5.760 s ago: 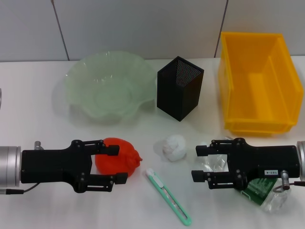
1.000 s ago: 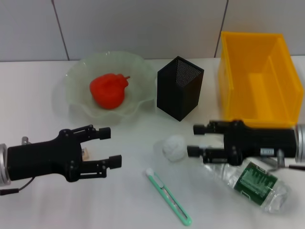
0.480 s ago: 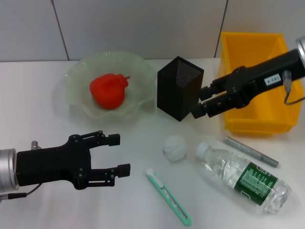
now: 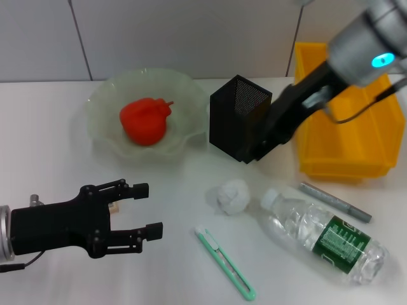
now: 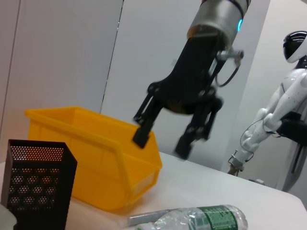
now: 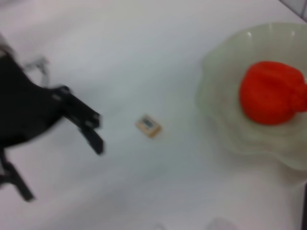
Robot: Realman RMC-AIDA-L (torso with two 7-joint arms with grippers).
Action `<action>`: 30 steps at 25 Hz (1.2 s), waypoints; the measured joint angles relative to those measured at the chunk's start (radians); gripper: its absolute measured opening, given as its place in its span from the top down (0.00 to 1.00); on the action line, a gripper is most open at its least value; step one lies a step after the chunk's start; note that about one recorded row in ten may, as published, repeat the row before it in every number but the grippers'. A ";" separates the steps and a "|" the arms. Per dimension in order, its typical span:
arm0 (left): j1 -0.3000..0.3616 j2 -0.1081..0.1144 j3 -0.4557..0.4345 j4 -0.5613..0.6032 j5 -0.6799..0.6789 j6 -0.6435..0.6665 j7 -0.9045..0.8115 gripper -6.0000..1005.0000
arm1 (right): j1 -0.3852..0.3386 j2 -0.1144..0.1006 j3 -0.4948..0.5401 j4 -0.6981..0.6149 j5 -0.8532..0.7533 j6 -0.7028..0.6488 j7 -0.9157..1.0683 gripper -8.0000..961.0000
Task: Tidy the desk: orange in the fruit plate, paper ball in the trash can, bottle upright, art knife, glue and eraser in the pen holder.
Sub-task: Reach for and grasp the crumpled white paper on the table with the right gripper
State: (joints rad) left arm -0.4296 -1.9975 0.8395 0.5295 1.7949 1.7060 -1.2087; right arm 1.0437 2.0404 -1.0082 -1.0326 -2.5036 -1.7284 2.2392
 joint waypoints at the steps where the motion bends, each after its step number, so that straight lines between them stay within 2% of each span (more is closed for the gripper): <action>1: 0.003 0.000 -0.001 0.000 0.000 0.000 0.006 0.15 | 0.002 0.014 -0.028 0.001 -0.022 0.027 -0.002 0.26; 3: 0.005 -0.001 -0.002 0.001 0.000 -0.001 0.010 0.15 | 0.003 0.034 -0.092 0.013 -0.054 0.090 -0.008 0.26; 8: 0.008 -0.001 0.002 0.000 0.000 -0.005 0.018 0.15 | 0.002 0.041 -0.238 0.114 -0.060 0.253 -0.013 0.26; 17: 0.014 0.003 0.003 -0.003 0.025 -0.007 0.018 0.15 | 0.000 0.046 -0.342 0.233 -0.010 0.386 -0.060 0.26; 23: 0.023 0.007 0.005 -0.006 0.026 -0.007 0.017 0.15 | -0.001 0.050 -0.421 0.280 0.014 0.459 -0.062 0.27; 30: 0.034 0.012 0.005 -0.001 0.026 -0.003 0.016 0.15 | -0.003 0.051 -0.465 0.317 0.066 0.503 -0.062 0.27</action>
State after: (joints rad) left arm -0.3959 -1.9853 0.8442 0.5284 1.8209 1.7026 -1.1927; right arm 1.0403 2.0918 -1.4733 -0.7159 -2.4381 -1.2255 2.1772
